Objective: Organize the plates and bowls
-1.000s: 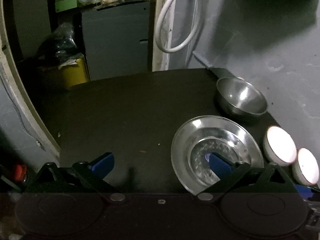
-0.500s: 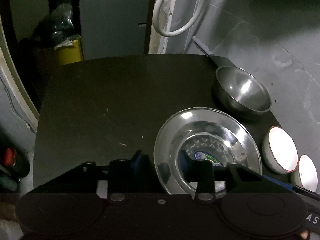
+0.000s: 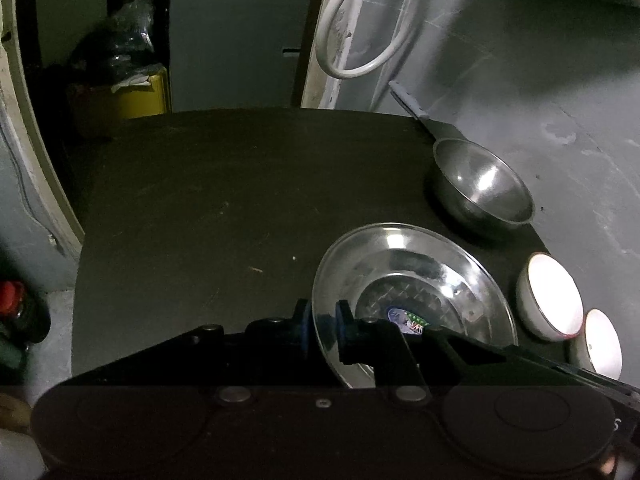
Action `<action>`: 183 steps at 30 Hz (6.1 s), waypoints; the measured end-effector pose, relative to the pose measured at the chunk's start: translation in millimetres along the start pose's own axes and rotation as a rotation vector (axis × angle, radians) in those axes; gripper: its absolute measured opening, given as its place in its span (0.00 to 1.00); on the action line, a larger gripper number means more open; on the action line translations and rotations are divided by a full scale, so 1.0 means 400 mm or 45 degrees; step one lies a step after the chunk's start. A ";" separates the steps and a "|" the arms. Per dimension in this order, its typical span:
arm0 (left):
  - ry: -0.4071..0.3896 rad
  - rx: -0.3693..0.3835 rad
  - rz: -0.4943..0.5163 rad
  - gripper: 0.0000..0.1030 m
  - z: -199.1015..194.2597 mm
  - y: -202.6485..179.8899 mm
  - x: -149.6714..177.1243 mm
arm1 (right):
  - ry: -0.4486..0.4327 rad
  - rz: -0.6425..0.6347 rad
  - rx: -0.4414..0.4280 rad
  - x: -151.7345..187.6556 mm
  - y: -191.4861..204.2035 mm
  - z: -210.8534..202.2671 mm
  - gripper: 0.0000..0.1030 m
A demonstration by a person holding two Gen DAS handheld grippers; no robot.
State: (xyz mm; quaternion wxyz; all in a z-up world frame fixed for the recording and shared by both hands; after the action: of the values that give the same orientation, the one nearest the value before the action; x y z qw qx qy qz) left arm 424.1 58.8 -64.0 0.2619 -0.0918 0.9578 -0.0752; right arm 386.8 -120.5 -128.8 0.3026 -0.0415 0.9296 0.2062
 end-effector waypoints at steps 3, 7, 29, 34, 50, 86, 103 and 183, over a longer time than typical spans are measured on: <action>-0.008 0.003 0.010 0.13 -0.018 -0.003 0.013 | -0.004 -0.009 -0.001 0.010 0.003 -0.013 0.14; -0.026 0.009 0.017 0.13 -0.048 -0.004 0.029 | -0.015 -0.025 -0.003 0.019 0.009 -0.034 0.14; -0.172 0.017 0.029 0.13 -0.308 0.018 0.174 | -0.072 -0.238 -0.052 0.130 0.129 -0.234 0.14; -0.178 0.009 0.000 0.13 -0.353 0.040 0.221 | -0.055 -0.318 -0.078 0.164 0.167 -0.270 0.14; -0.094 -0.014 -0.034 0.13 -0.398 0.087 0.340 | 0.057 -0.456 -0.100 0.260 0.221 -0.311 0.14; 0.076 -0.055 -0.008 0.14 -0.381 0.092 0.439 | 0.337 -0.594 -0.146 0.340 0.250 -0.298 0.10; 0.053 -0.064 -0.037 0.37 -0.378 0.087 0.439 | 0.281 -0.603 -0.138 0.338 0.246 -0.312 0.18; -0.116 0.037 -0.015 0.99 0.071 -0.165 -0.236 | -0.201 -0.191 0.223 -0.215 -0.060 -0.043 0.85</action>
State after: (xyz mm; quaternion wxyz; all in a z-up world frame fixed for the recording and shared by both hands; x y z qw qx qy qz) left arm 527.6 12.2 -29.6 0.3062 -0.0970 0.9431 -0.0864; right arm 452.3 -153.5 -75.0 0.3917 -0.0681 0.9117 0.1036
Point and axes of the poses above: each gripper's, at about its wrist camera, not at the fingertips, and z roughly the way its jaws point, y to its left, x to its underside, the point moved 3 cm from there along z, roughly the way its jaws point, and after that the axes turned 9 degrees about y, right-handed, at the moved point
